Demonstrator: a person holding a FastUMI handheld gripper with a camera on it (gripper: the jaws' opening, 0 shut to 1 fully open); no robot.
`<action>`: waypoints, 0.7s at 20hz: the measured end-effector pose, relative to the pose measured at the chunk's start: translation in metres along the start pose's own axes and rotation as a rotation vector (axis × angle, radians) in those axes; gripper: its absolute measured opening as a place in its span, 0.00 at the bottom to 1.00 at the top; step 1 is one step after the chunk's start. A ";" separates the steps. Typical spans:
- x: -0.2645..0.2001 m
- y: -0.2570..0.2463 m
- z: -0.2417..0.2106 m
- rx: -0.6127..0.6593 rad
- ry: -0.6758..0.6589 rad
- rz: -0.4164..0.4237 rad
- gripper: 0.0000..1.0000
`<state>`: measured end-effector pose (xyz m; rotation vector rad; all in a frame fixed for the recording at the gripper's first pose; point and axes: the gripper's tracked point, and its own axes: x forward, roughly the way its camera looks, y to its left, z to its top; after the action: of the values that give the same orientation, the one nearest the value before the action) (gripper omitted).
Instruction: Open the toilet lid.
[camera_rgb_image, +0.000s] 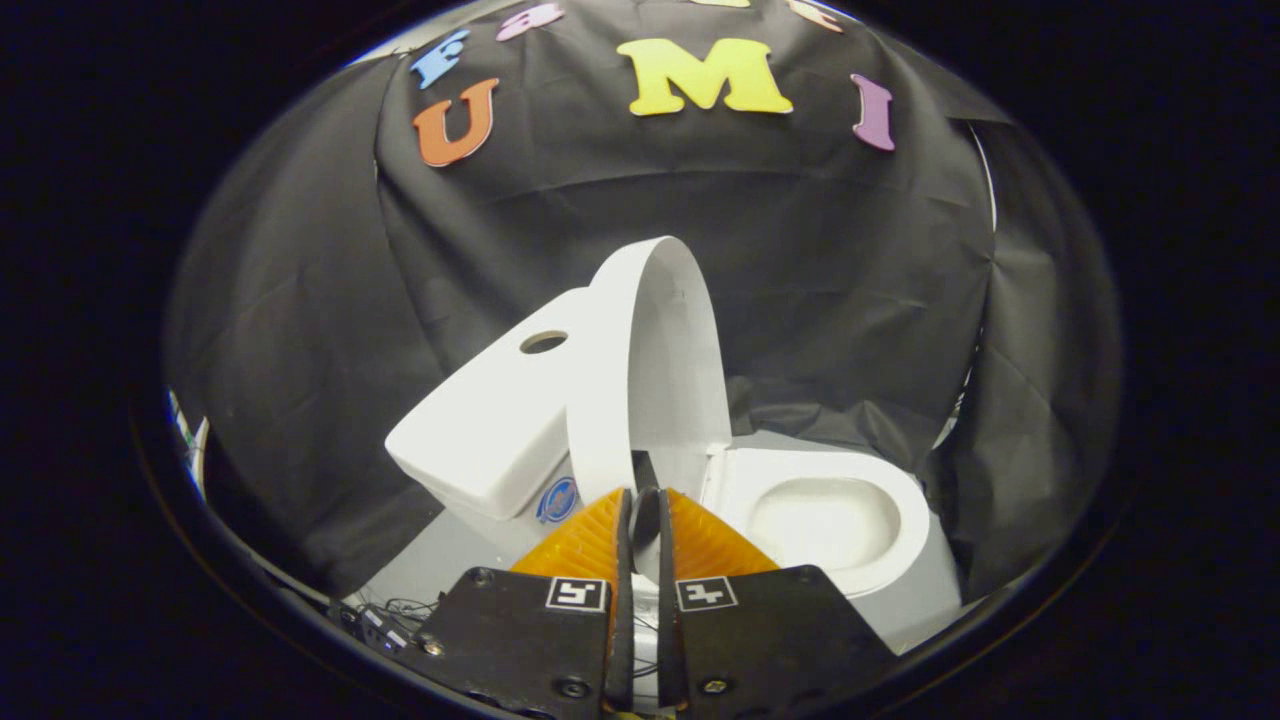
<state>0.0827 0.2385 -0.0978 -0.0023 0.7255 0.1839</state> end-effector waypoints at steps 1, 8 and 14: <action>-0.001 -0.002 0.001 -0.017 -0.003 -0.007 0.12; 0.002 -0.004 0.000 -0.065 -0.007 -0.012 0.12; 0.003 -0.003 0.001 -0.074 -0.005 0.012 0.12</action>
<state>0.0855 0.2360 -0.0992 -0.0682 0.7137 0.2224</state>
